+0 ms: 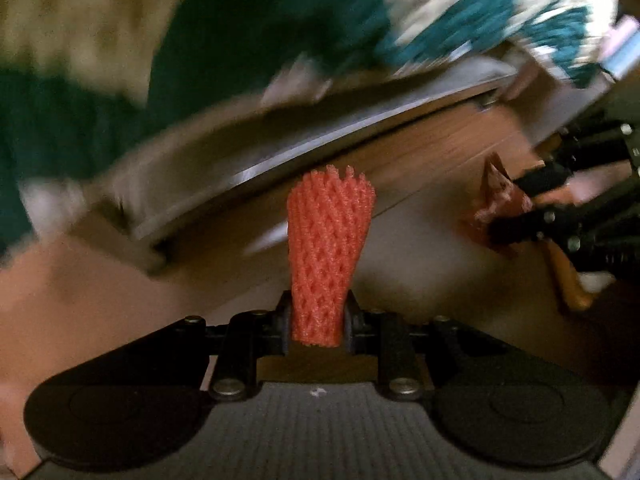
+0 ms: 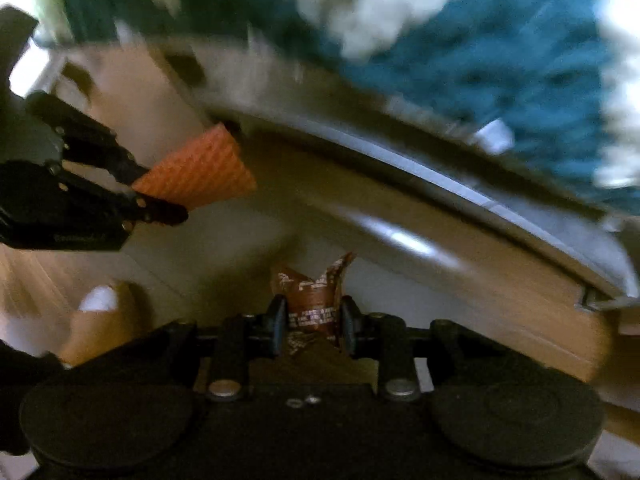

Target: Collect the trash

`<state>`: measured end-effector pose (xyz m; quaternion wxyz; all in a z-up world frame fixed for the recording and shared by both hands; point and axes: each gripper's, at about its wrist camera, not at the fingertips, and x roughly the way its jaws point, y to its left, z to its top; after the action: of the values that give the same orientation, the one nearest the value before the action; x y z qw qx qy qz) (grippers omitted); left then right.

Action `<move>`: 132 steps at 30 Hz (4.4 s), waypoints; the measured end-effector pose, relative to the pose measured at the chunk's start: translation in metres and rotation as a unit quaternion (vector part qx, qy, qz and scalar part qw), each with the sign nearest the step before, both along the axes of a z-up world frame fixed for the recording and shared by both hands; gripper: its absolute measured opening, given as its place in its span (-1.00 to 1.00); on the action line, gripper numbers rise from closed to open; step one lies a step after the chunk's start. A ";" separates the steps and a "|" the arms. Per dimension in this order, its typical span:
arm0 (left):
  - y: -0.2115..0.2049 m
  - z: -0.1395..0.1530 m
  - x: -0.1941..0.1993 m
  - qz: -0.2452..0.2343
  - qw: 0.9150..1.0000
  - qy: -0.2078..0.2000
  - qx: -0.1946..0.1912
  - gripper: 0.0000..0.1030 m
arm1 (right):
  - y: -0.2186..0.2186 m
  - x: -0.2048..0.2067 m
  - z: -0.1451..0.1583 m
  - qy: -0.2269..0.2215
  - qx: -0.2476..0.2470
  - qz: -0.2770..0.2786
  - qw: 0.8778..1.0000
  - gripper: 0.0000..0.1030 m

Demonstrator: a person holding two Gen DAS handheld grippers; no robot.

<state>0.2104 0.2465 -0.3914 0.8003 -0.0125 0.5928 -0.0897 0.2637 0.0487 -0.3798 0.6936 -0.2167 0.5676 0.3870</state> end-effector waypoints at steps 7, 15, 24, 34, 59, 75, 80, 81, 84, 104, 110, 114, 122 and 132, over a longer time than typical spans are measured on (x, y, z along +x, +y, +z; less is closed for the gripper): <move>-0.029 0.121 0.008 -0.043 0.996 -0.080 -0.003 -0.56 | -0.045 -0.005 0.126 -0.053 0.077 -0.068 0.993 -0.47; -0.084 0.263 -0.011 -0.032 0.987 -0.156 0.004 -0.56 | -0.124 -0.021 0.259 -0.099 0.147 -0.136 0.975 -0.47; -0.165 0.354 -0.041 -0.018 0.975 -0.222 0.015 -0.55 | -0.211 -0.058 0.355 -0.170 0.201 -0.188 0.946 -0.47; -0.272 0.456 -0.056 -0.063 0.948 -0.312 0.017 -0.55 | -0.302 -0.098 0.439 -0.283 0.232 -0.198 0.909 -0.47; -0.563 0.550 0.092 -0.157 0.931 -0.324 -0.068 -0.55 | -0.523 -0.008 0.517 -0.377 0.117 -0.350 0.849 -0.47; -0.615 0.497 0.150 -0.174 0.958 -0.225 -0.044 -0.52 | -0.534 0.029 0.474 -0.296 0.073 -0.382 0.872 -0.37; -0.617 0.497 0.145 -0.183 0.953 -0.236 -0.040 -0.36 | -0.535 0.026 0.472 -0.293 0.076 -0.386 0.871 -0.35; -0.616 0.497 0.143 -0.183 0.953 -0.239 -0.039 -0.14 | -0.534 0.025 0.472 -0.294 0.076 -0.386 0.871 -0.34; -0.615 0.499 0.137 -0.176 0.951 -0.250 -0.035 0.39 | -0.532 0.022 0.474 -0.296 0.072 -0.386 0.871 -0.30; -0.555 0.543 0.071 -0.145 0.937 -0.310 -0.068 0.56 | -0.515 -0.029 0.511 -0.343 0.104 -0.387 0.849 -0.03; -0.532 0.552 0.046 -0.141 0.932 -0.327 -0.073 0.56 | -0.505 -0.060 0.526 -0.362 0.123 -0.378 0.843 -0.02; -0.517 0.557 0.023 -0.137 0.925 -0.347 -0.073 0.56 | -0.496 -0.081 0.532 -0.376 0.134 -0.369 0.840 -0.02; -0.488 0.564 -0.020 -0.132 0.911 -0.384 -0.078 0.56 | -0.488 -0.116 0.537 -0.405 0.161 -0.365 0.823 -0.01; -0.456 0.550 -0.055 -0.116 0.903 -0.406 -0.075 0.77 | -0.469 -0.148 0.537 -0.428 0.202 -0.352 0.808 0.00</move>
<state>0.1555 -0.2094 0.1589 0.9523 0.0341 0.2052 -0.2232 0.1159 -0.4202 0.1568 0.9830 -0.0008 0.1602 0.0902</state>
